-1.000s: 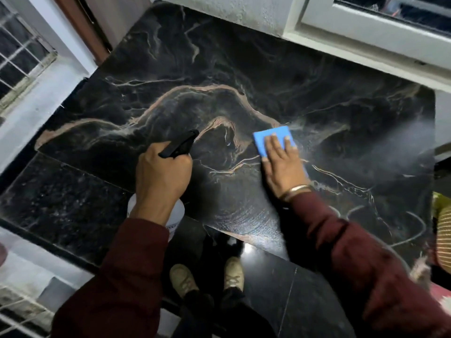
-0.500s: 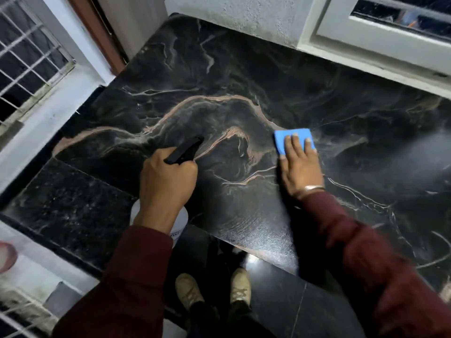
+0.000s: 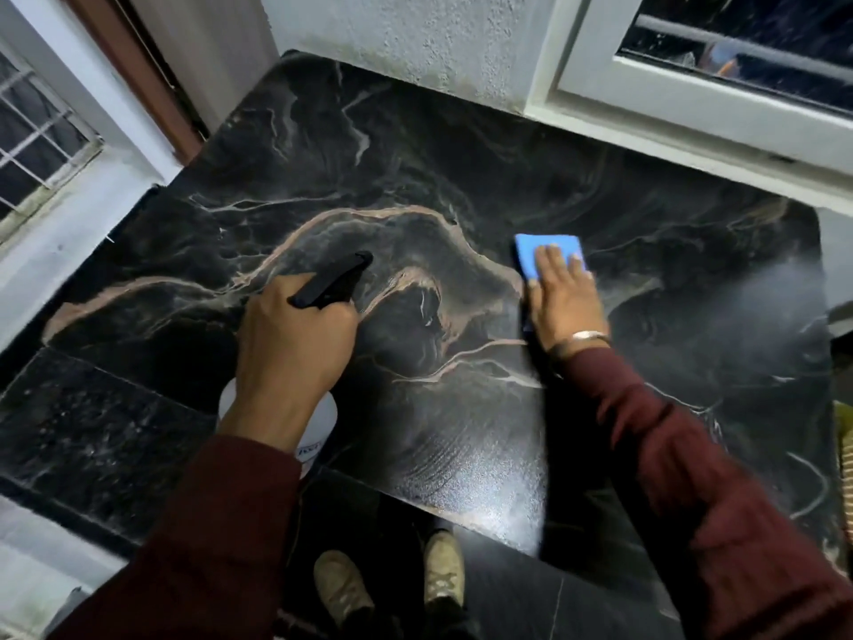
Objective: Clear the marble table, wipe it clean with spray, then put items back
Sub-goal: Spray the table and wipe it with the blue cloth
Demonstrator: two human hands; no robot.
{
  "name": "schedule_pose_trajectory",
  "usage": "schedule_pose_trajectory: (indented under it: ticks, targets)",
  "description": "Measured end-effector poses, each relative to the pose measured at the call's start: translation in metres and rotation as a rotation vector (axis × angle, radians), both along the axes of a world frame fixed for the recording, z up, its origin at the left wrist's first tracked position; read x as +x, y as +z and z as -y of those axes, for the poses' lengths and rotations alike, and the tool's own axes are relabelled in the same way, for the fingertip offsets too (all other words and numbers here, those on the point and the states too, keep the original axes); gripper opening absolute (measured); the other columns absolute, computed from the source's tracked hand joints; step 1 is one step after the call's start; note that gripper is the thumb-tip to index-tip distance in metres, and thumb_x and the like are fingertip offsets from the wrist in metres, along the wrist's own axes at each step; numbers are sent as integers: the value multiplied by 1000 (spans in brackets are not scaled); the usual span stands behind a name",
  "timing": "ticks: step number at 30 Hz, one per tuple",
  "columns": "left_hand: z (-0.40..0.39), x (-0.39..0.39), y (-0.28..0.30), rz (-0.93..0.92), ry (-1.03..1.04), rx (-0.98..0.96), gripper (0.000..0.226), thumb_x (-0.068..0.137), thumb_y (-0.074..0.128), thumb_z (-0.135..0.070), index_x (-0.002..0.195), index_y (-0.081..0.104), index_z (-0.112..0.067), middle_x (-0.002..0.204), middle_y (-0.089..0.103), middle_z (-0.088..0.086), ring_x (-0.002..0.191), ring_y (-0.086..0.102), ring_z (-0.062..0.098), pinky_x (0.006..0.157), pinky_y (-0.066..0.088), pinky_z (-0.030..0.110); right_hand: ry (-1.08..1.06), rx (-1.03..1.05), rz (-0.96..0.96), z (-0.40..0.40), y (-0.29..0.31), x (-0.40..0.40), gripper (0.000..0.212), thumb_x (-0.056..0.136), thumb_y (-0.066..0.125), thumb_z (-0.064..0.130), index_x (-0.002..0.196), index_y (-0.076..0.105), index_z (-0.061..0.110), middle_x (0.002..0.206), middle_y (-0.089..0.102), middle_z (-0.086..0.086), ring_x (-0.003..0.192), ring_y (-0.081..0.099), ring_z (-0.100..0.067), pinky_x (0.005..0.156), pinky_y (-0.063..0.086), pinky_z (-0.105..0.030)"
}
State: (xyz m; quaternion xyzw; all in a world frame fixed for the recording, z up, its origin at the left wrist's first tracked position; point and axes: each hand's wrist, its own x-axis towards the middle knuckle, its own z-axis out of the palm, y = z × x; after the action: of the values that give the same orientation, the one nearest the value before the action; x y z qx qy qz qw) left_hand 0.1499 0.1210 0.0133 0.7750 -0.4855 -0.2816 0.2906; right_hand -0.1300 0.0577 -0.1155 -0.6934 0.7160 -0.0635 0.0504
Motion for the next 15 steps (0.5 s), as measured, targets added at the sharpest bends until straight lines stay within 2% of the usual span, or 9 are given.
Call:
schedule_pose_trajectory:
  ticks: [2, 4, 6, 8, 11, 12, 15]
  targets:
    - [2, -2, 6, -2, 1, -12, 17, 82, 64, -16, 77, 69, 0, 72, 68, 22, 71, 64, 40, 67, 56, 51, -48, -62, -43, -27, 3, -16, 63, 91, 20, 31, 133, 48, -7, 138, 48, -25, 124, 46, -46, 106, 35, -51]
    - [5, -6, 12, -2, 7, 0, 17, 84, 66, -14, 78, 68, 1, 74, 67, 22, 73, 63, 40, 66, 55, 49, -77, -64, -75, -59, 0, 2, 60, 92, 23, 29, 134, 47, -6, 139, 48, -24, 126, 44, -46, 109, 30, -50]
    - [12, -10, 18, 8, -13, 12, 18, 85, 66, -14, 78, 66, 2, 75, 66, 22, 74, 62, 39, 65, 54, 45, 36, -74, -48, -79, -3, 44, 58, 92, 27, 29, 137, 46, -3, 142, 45, -21, 129, 41, -45, 111, 24, -51]
    - [25, -13, 24, 20, -52, -5, 18, 86, 65, -16, 77, 67, -1, 73, 66, 19, 74, 62, 37, 65, 52, 43, 220, -29, 43, -82, -13, 100, 55, 92, 31, 29, 139, 45, 5, 145, 43, -14, 133, 38, -43, 111, 29, -51]
    - [48, -16, 28, 50, -94, -34, 15, 85, 66, -18, 71, 65, -11, 69, 63, 6, 74, 62, 32, 62, 46, 37, 518, 20, 72, -47, -30, 167, 53, 97, 21, 33, 144, 39, 16, 150, 38, -4, 139, 29, -36, 113, 27, -51]
    - [57, -16, 29, 55, -118, -44, 16, 84, 66, -17, 69, 64, -13, 67, 62, 2, 73, 61, 30, 62, 42, 34, 558, 32, 49, -24, -29, 177, 52, 97, 20, 34, 142, 41, 18, 149, 40, -2, 139, 31, -34, 112, 28, -50]
    - [83, -12, 32, 51, -182, -61, 15, 81, 65, -14, 66, 64, -12, 63, 62, 4, 68, 60, 28, 55, 38, 32, 370, 41, -12, 38, -13, 165, 53, 90, 27, 36, 130, 58, 19, 136, 55, -1, 126, 49, -33, 102, 41, -44]
